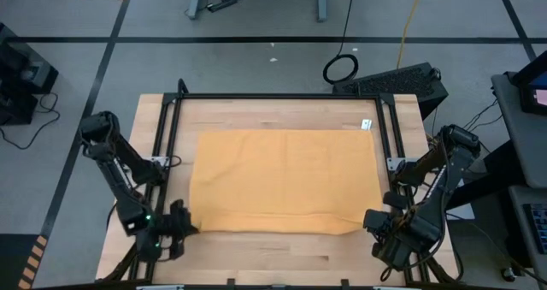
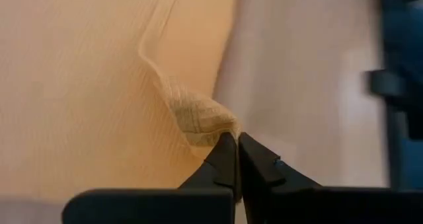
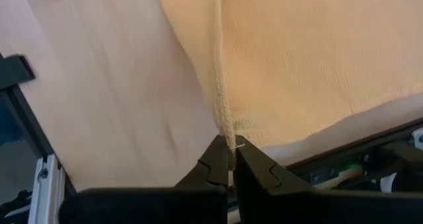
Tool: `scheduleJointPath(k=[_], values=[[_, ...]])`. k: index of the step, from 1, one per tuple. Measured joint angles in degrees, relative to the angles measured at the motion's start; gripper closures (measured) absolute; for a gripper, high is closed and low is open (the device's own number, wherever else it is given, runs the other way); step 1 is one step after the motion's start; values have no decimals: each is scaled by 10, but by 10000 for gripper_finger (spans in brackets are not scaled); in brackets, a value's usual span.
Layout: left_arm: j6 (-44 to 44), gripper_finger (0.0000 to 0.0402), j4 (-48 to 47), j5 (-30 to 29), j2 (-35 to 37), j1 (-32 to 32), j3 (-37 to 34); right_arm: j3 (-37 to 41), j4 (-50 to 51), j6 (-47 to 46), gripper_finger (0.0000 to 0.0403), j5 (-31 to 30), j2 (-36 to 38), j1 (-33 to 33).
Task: Roll towel into tight, uniform cylinder
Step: Roll the orange towel
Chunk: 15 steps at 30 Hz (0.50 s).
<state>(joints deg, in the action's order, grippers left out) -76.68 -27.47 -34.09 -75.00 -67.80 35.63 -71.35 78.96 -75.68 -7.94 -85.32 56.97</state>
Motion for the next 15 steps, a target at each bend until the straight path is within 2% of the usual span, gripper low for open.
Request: scheduleJointPath(k=[2, 6, 11, 15], values=[[24, 394, 33, -20, -8, -16, 5, 0, 0, -1, 403, -13, 0, 2], [-6, 359, 92, -16, -34, -37, 5, 0, 0, 0, 403, -14, 0, 2], [-70, 272, 120, 58, -85, -44, 5, 0, 1, 0, 403, -14, 0, 2], [-79, 205, 174, 99, -119, -48, 5, 0, 1, 0, 403, -14, 0, 2]])
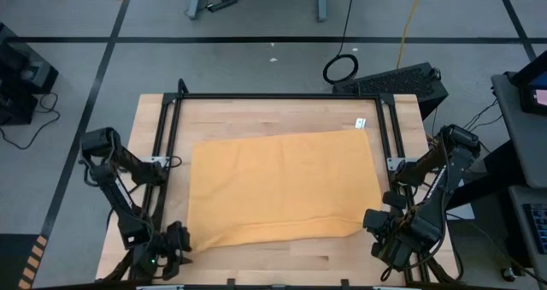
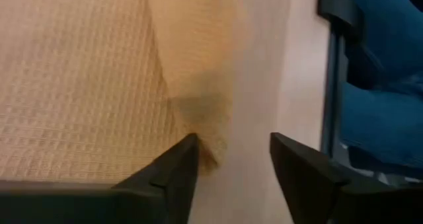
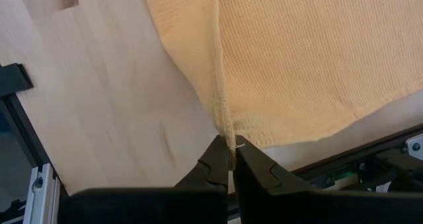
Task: Roll towel into tight, uniform cylinder
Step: Roll the orange towel
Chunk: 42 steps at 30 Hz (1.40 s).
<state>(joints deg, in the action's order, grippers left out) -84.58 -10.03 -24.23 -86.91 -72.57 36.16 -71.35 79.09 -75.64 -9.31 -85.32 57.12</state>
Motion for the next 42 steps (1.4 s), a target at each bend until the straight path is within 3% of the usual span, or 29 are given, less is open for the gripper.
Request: scheduleJointPath(k=[4, 11, 15, 27, 36, 42], values=[[6, 175, 24, 1, 9, -5, 0, 0, 0, 0, 403, 0, 0, 0], [12, 172, -41, -18, 36, -6, 13, 0, 0, -2, 403, 0, 0, 0], [91, 172, -37, -81, 24, -6, 28, 0, -1, -2, 403, -13, 0, 0], [299, 171, 7, -106, -72, -5, 103, 0, -2, -17, 403, -12, 0, 0], [341, 171, -139, -108, -128, -5, 175, 0, -1, -17, 403, -12, 0, 0], [355, 171, -168, -101, -129, -5, 184, 0, -1, -17, 403, -12, 0, 0]])
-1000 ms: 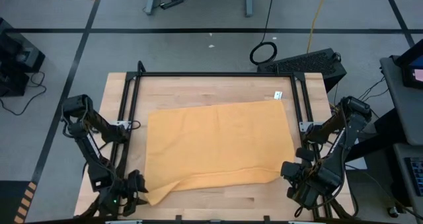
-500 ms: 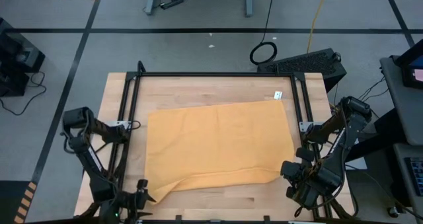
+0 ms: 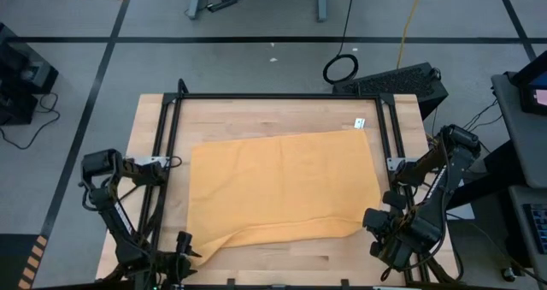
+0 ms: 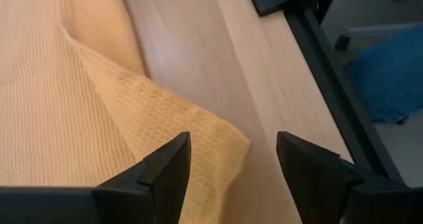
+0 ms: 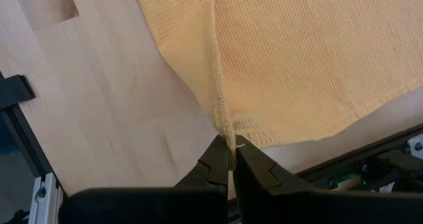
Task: Roll towel into tight, uniform cylinder
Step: Roll the orange towel
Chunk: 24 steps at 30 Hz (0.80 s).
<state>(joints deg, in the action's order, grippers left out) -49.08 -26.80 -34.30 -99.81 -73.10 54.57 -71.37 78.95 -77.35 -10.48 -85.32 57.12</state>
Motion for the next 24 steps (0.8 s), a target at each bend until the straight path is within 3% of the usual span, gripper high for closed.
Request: scheduleJointPath(k=[11, 19, 24], values=[[14, 187, -21, 9, 0, 23, 0, 0, 0, -5, 403, 0, 0, 0], [15, 312, -33, 47, 0, 22, 0, 0, 0, -15, 403, 0, 0, 0], [15, 390, -32, 40, 0, 22, 0, 0, 0, -15, 403, 0, 0, 0]])
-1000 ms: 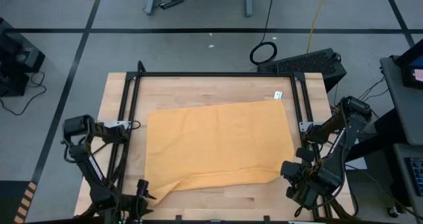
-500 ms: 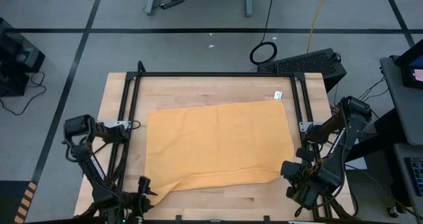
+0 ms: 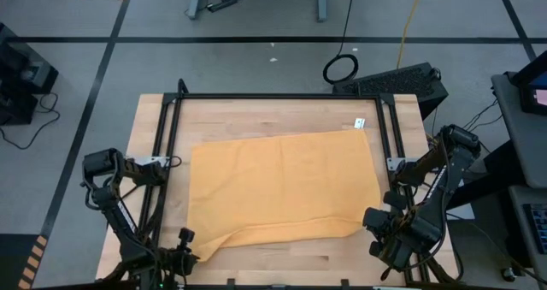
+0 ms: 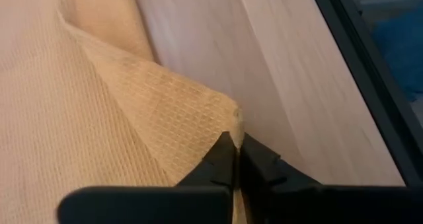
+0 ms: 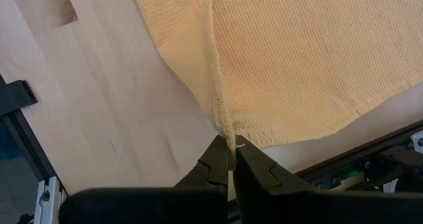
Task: Roll towel into tight, uniform cylinder
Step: Roll the orange towel
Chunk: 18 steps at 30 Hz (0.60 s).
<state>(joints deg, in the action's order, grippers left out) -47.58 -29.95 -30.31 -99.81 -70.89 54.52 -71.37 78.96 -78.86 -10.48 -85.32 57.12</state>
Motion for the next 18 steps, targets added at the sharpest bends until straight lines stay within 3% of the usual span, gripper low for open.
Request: scheduleJointPath(k=[8, 18], values=[[-63, 397, -33, -74, 11, 0, 0, 0, -3, 0, 403, -6, 0, 0], [-242, 398, -248, -100, 45, -10, 0, 0, 16, -2, 403, 1, 0, 0]])
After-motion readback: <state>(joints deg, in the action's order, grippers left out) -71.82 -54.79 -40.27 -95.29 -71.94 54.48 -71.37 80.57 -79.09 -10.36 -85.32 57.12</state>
